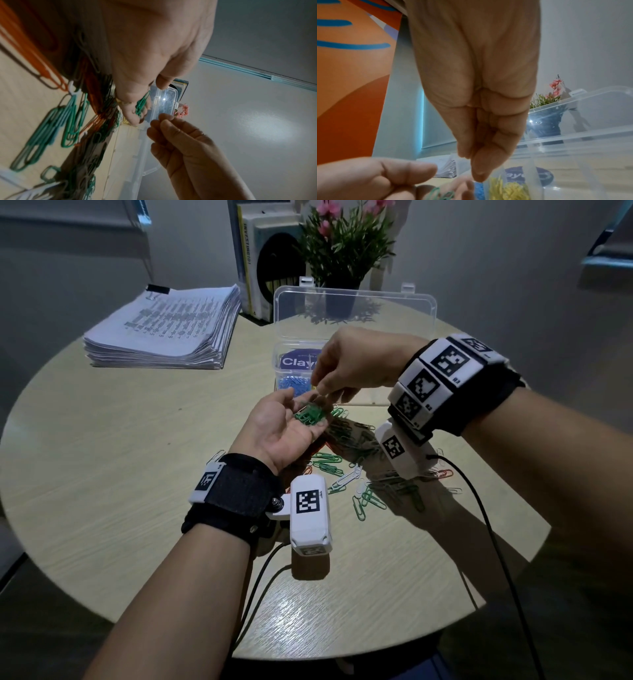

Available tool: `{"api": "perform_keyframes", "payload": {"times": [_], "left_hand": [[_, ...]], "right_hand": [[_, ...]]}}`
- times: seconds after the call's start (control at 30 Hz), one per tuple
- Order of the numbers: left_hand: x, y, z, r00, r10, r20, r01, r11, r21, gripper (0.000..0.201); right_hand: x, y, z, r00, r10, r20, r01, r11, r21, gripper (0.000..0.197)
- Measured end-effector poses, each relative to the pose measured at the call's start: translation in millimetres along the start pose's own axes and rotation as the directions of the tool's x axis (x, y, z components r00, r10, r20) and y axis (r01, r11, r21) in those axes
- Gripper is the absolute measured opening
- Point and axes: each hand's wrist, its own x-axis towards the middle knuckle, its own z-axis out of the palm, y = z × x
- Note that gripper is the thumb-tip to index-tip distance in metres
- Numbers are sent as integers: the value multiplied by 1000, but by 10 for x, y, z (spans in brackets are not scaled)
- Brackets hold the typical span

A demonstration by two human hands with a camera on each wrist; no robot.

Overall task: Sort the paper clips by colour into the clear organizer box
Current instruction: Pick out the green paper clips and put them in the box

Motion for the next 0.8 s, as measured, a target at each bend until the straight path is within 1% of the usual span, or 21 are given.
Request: {"api": "perform_keyframes", "payload": {"times": [0.1, 0.17, 0.23, 0.33, 0.47, 0.67, 0.73, 0.8], "left_hand": [[1, 4, 5, 1000, 6, -25, -6, 1000, 10, 38], [1, 3, 3, 1000, 7, -28, -6, 1000, 16, 38], [11, 16, -10, 1000, 11, -29, -10, 1000, 6, 36], [21, 43, -20, 999, 30, -38, -31, 1000, -5, 34], [20, 38, -15, 998, 41, -40, -41, 999, -1, 34], [25, 32, -27, 998, 47, -34, -47, 999, -2, 33], [29, 28, -26, 999, 44, -32, -45, 999, -5, 33], [37, 28, -25, 999, 44, -31, -45, 999, -9, 34]], "right_hand": [[-2, 52, -17, 997, 70, -36, -72, 996, -60, 16], [-11, 133, -17, 990, 135, -39, -140, 974, -178, 16], [-32, 215, 15, 983, 183, -19, -180, 937, -300, 17], [-70, 301, 85, 982, 191, -5, -176, 891, -419, 22], [-96, 341, 157, 975, 220, 14, -180, 833, -523, 32], [-32, 446, 200, 965, 263, 6, -218, 811, -542, 29], [-41, 433, 190, 965, 263, 8, -221, 825, -520, 26], [-51, 402, 169, 972, 235, 5, -208, 868, -451, 19]]}}
